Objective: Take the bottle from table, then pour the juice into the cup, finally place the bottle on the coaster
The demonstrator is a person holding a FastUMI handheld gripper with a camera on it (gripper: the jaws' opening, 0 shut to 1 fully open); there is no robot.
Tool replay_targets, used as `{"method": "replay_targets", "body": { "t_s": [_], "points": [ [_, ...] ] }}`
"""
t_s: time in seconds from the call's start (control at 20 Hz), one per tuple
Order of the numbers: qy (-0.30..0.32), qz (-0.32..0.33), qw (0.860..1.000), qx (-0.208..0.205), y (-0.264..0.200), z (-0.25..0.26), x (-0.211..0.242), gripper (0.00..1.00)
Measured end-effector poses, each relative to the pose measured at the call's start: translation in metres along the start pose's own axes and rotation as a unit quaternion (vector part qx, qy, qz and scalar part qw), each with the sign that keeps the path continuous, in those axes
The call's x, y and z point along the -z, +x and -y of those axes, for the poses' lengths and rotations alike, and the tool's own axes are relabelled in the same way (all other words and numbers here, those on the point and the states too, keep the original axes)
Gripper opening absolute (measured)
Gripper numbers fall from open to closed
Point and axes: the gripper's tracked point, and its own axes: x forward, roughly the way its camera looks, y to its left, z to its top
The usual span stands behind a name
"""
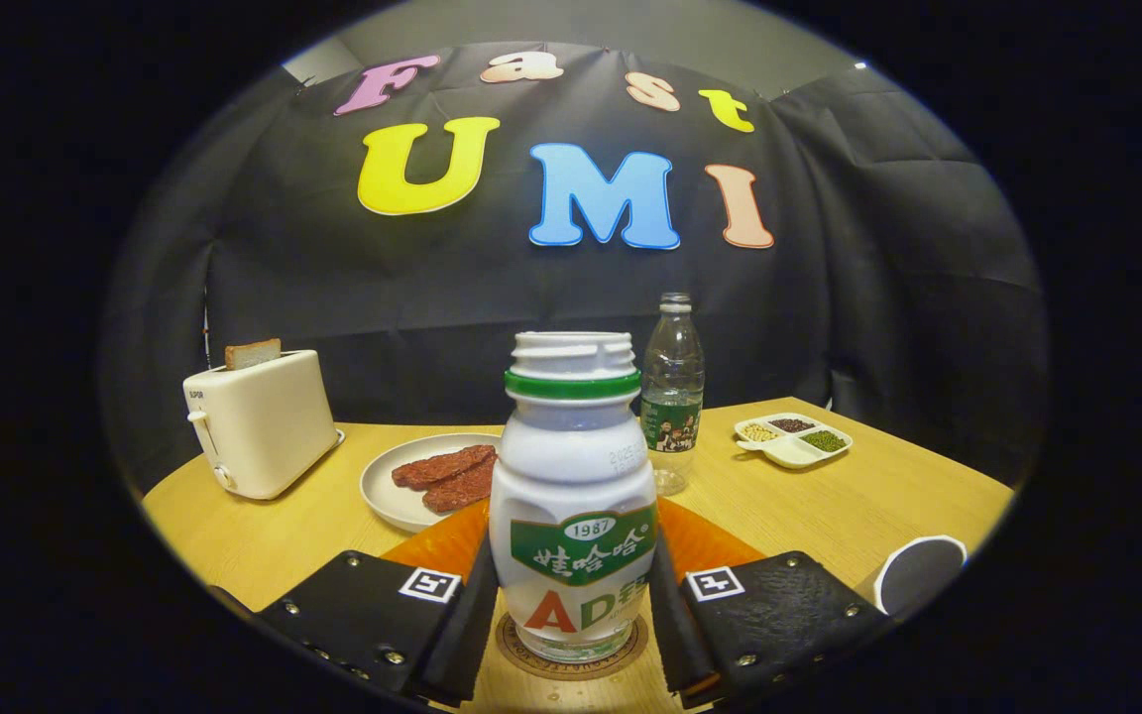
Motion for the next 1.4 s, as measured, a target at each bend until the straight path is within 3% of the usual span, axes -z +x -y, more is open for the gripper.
{"method": "replay_targets", "body": {
  "t_s": [0.65, 0.7, 0.8, 1.4],
  "points": [
    [0.001, 0.011, 1.000, 0.003, -0.007, 0.004, -0.002, 0.76],
    [0.002, 0.015, 1.000, 0.002, -0.009, 0.004, -0.005, 0.86],
    [0.004, 0.023, 1.000, 0.002, -0.012, 0.005, -0.011, 0.90],
    [0.007, 0.104, 0.995, -0.006, -0.054, 0.010, -0.087, 0.89]
  ]
}}
